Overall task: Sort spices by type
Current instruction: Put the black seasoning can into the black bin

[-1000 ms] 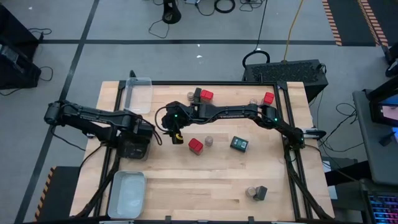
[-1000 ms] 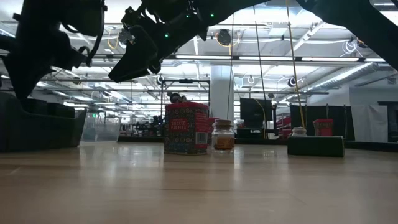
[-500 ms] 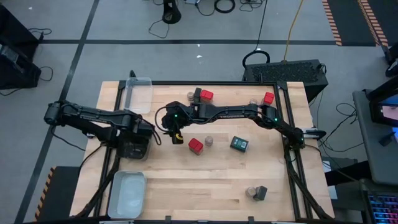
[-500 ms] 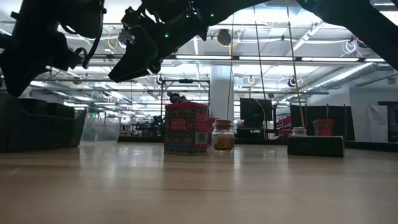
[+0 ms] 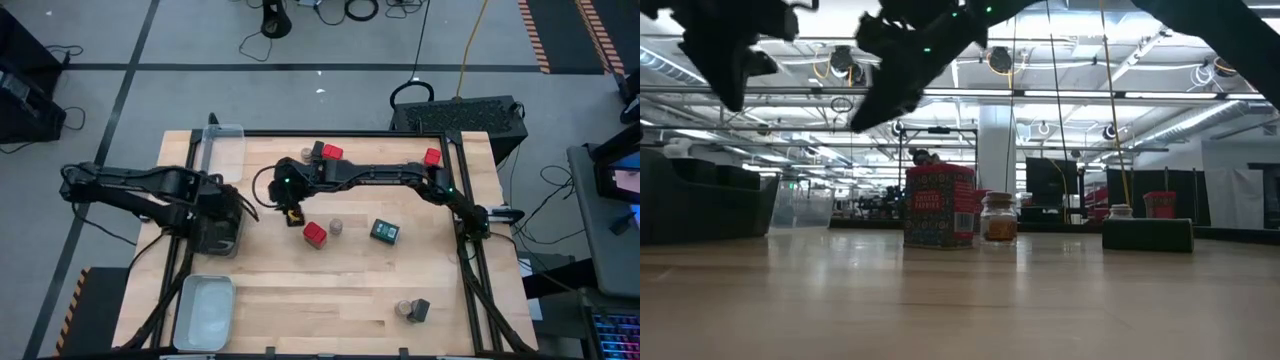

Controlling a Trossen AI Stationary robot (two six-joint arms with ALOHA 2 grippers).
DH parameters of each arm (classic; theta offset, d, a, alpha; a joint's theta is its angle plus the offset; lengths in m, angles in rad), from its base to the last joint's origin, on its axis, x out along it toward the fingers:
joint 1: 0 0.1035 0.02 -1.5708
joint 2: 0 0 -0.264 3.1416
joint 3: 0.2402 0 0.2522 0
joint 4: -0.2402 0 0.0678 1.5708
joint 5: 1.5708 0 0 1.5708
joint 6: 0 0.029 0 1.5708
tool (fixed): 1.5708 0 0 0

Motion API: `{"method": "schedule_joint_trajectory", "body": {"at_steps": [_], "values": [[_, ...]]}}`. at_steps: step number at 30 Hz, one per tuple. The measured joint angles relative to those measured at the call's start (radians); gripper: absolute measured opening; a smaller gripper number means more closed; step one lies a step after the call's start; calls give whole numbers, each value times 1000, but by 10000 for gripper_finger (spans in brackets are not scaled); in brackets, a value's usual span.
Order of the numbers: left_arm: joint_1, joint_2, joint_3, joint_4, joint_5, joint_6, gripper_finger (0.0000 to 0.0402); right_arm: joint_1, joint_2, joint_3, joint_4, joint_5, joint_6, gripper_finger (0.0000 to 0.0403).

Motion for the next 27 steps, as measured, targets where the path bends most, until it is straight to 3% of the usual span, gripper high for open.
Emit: {"method": "schedule_joint_trajectory", "body": {"at_steps": [6, 14, 24, 27], "values": [[-43, -63, 0, 112, -2, -2, 2, -42, -62, 0, -170, 146, -86, 199], [-151, -137, -5, 275, -5, 7, 2, -216, -74, 0, -319, 66, -108, 199], [-224, -345, -182, 584, -145, -2, 2, -403, -72, 0, -222, 38, 0, 199], [-223, -359, -238, 622, -196, -1, 2, -429, -67, 0, -219, 19, 111, 199]]}}
